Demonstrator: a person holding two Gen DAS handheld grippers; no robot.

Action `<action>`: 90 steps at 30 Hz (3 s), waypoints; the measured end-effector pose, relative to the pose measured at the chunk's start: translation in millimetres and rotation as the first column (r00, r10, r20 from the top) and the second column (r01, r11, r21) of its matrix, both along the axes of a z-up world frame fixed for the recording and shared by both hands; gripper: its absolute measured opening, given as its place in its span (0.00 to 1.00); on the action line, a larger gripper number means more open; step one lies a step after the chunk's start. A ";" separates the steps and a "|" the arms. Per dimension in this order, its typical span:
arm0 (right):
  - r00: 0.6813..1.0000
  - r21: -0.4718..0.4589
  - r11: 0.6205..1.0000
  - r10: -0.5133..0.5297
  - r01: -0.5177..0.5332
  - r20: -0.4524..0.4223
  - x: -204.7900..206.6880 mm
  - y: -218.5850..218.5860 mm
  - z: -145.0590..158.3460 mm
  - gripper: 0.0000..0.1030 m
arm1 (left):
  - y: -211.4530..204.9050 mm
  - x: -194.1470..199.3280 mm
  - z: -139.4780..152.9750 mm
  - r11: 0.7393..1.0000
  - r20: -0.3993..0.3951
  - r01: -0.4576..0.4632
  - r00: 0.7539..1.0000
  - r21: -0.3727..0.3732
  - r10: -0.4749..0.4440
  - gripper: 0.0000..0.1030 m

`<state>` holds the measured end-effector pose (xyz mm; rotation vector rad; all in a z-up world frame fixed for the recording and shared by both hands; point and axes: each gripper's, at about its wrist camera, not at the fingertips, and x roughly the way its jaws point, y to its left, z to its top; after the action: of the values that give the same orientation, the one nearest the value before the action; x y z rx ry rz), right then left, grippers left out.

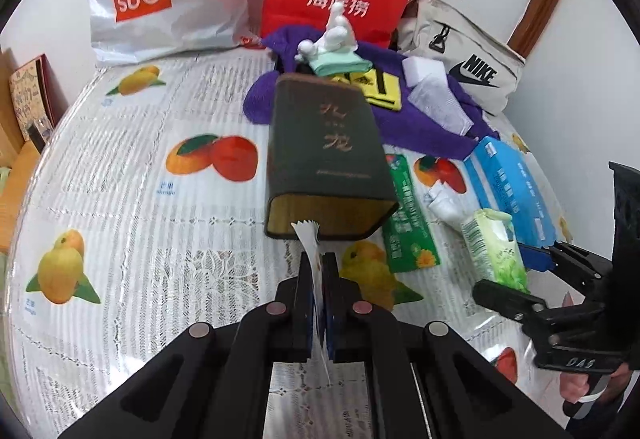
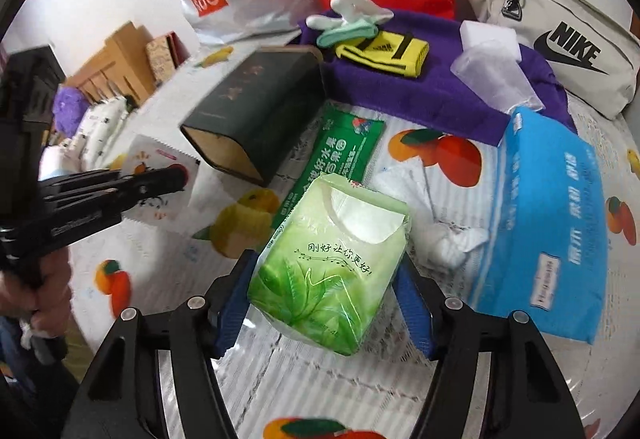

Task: Organize soft objects
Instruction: 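Lift the green tissue pack with the right tool while the left tool holds the paper, then carry the tissue pack and paper strip over the purple towel with both tools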

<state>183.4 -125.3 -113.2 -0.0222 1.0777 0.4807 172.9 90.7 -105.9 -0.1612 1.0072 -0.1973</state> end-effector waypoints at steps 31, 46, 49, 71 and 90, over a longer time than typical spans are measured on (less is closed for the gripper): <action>0.997 0.016 0.998 -0.067 0.068 -0.048 -58.3 -131.1 -7.1 0.65 | -29.9 19.3 41.2 0.997 0.018 -0.054 0.998 0.058 0.053 0.05; 0.993 0.142 0.990 -0.021 0.004 0.119 -12.0 -126.9 50.9 0.65 | -49.6 65.3 60.0 0.998 0.046 -0.017 0.999 0.065 0.014 0.05; 0.991 0.141 0.990 -0.047 0.028 0.128 9.5 -129.2 51.3 0.65 | -54.6 78.9 61.9 0.998 0.047 0.000 0.999 0.060 -0.003 0.05; 0.976 0.068 0.985 -0.165 0.157 0.145 153.7 -111.7 41.0 0.65 | -75.3 176.7 55.6 0.995 0.044 0.084 0.995 0.057 -0.086 0.05; 0.988 -0.023 0.988 -0.154 0.155 0.031 216.8 -91.7 -12.2 0.65 | -117.5 231.6 14.6 0.982 -0.059 0.188 0.980 -0.017 -0.189 0.05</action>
<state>400.3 -217.0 -125.4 0.0314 1.0479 0.3259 404.6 -26.8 -91.3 -0.0821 1.0820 -0.3729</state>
